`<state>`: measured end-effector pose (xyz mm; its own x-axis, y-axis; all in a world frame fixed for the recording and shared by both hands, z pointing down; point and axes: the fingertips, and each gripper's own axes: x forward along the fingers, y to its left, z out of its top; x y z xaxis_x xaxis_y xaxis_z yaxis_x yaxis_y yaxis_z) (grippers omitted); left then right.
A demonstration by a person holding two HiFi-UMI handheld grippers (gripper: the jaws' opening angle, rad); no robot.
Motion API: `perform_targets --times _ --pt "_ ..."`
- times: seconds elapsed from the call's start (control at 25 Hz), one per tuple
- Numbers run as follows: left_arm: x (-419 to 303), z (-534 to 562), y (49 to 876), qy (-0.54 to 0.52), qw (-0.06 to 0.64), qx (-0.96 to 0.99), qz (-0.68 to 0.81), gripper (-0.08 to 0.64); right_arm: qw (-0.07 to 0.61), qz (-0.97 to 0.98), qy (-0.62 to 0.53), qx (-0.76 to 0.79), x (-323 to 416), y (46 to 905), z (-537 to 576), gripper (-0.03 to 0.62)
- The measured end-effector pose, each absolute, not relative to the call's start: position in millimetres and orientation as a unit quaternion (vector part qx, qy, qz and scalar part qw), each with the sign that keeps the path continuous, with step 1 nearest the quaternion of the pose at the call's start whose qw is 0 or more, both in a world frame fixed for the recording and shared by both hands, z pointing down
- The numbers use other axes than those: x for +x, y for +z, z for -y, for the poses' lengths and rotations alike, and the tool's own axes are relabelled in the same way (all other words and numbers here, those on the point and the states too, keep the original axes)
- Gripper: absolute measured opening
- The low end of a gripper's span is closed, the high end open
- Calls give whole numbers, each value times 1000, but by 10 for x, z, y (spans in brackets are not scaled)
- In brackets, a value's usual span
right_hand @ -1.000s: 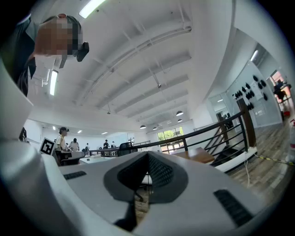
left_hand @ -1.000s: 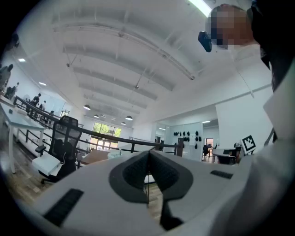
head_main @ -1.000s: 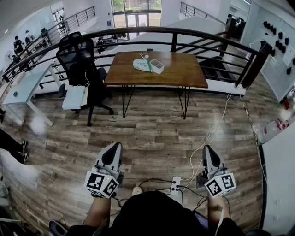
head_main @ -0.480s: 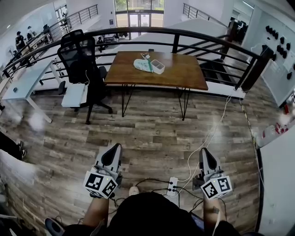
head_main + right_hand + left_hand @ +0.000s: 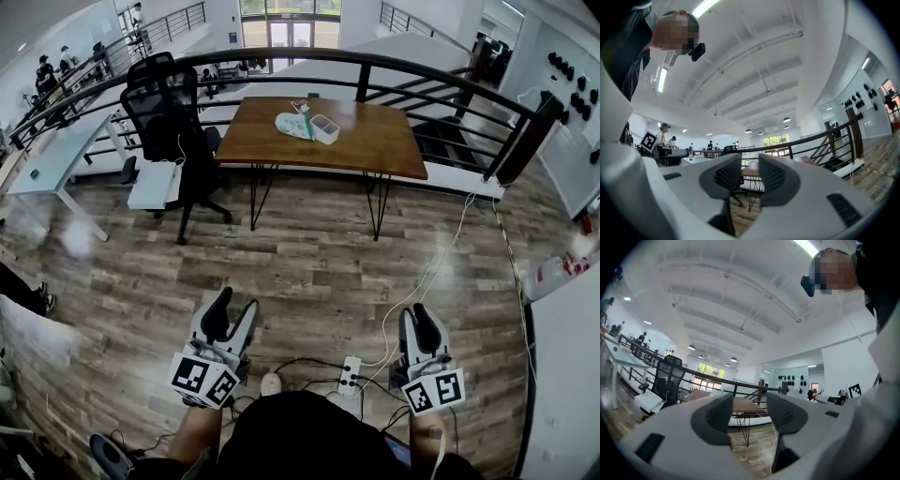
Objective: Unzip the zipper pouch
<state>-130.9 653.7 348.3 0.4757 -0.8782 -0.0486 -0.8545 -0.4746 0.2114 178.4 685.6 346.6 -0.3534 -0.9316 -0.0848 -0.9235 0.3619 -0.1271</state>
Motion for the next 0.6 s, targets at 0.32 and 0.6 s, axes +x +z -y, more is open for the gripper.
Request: perform_targets --times 0.32,0.6 --pt "-1115 -6653 3459 -75 79 843 527 301 109 -819 -52 -561 1985 3426 -6976 321" --pt "-773 -6850 3510 -59 84 846 523 302 88 -837 -52 -538 2161 3477 -7027 328"
